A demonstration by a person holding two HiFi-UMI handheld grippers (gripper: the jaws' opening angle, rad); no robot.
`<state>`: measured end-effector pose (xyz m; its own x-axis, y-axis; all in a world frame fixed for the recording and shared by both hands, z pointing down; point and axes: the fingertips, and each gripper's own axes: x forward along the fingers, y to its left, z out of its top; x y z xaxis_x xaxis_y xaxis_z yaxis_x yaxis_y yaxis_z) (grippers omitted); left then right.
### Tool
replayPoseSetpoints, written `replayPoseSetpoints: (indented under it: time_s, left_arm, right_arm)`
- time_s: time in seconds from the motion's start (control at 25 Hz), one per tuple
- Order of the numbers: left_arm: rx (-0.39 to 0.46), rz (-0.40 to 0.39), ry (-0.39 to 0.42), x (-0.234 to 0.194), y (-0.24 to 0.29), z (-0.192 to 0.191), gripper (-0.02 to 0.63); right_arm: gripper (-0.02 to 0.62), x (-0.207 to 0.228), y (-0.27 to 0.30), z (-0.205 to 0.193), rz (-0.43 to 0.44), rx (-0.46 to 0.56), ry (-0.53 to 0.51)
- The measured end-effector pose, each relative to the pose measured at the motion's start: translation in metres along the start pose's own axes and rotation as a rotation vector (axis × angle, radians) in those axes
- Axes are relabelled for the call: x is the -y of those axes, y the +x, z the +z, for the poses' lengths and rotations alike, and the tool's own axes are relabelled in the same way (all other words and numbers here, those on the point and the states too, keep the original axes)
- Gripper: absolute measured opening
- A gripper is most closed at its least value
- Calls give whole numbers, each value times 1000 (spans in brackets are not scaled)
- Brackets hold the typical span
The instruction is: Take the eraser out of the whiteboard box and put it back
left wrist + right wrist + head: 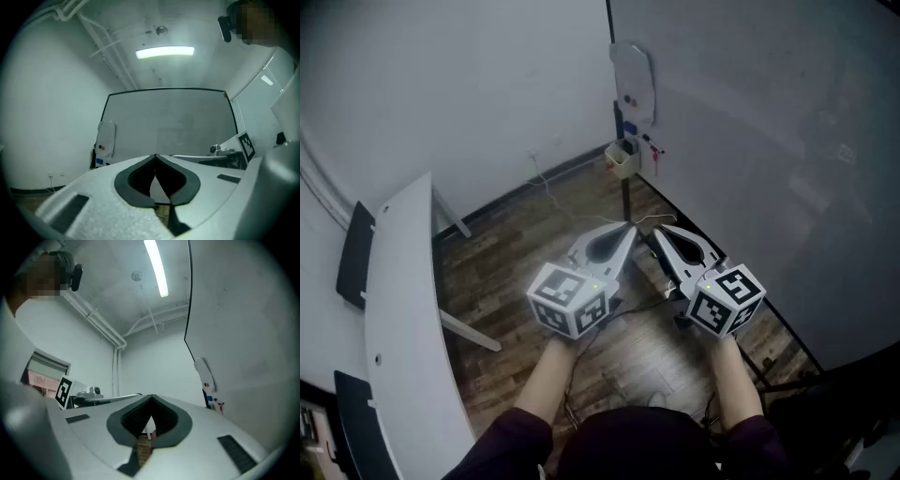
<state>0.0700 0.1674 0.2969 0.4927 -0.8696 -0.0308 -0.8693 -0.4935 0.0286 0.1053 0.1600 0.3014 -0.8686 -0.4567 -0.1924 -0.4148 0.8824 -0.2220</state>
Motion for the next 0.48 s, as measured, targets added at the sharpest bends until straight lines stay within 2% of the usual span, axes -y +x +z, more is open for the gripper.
replayPoseSetpoints:
  time_s: [0.48]
  left_arm:
    - [-2,-3,-15,-11,-6,-7,6]
  right_arm:
    - [3,-6,9,-7,-7,-6,-2]
